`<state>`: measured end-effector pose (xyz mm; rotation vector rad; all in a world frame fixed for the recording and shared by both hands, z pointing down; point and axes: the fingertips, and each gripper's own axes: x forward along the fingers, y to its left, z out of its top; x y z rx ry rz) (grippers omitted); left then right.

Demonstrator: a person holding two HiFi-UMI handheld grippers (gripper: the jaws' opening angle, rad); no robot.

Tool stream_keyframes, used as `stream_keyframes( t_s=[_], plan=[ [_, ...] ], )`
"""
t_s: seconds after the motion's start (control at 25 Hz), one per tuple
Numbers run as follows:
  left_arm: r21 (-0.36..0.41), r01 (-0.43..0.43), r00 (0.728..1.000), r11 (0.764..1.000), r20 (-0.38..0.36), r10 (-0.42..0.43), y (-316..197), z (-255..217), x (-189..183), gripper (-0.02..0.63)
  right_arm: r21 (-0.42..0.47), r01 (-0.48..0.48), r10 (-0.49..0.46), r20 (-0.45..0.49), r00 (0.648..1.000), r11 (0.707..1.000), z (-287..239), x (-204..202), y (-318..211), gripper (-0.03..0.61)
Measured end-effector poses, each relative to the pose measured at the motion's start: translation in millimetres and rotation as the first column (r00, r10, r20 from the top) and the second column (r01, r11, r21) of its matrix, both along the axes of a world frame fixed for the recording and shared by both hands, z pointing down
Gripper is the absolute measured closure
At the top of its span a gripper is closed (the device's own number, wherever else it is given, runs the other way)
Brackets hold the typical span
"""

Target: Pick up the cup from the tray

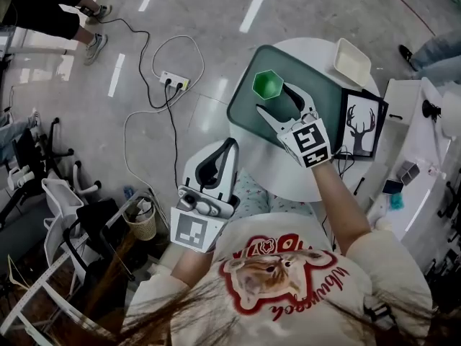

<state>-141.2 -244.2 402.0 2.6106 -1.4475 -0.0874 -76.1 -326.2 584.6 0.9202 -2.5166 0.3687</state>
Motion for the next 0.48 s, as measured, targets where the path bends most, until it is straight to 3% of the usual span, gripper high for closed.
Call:
stream_keyframes(
  t_s=[0.48],
  plan=[
    [-0.026,0.018,1.0,0.999,-0.008,-0.018,0,14,-10,0.6,-0.003,0.003,-0.003,-0.04,0.999,1.0,16,-14,-26,0.27]
  ],
)
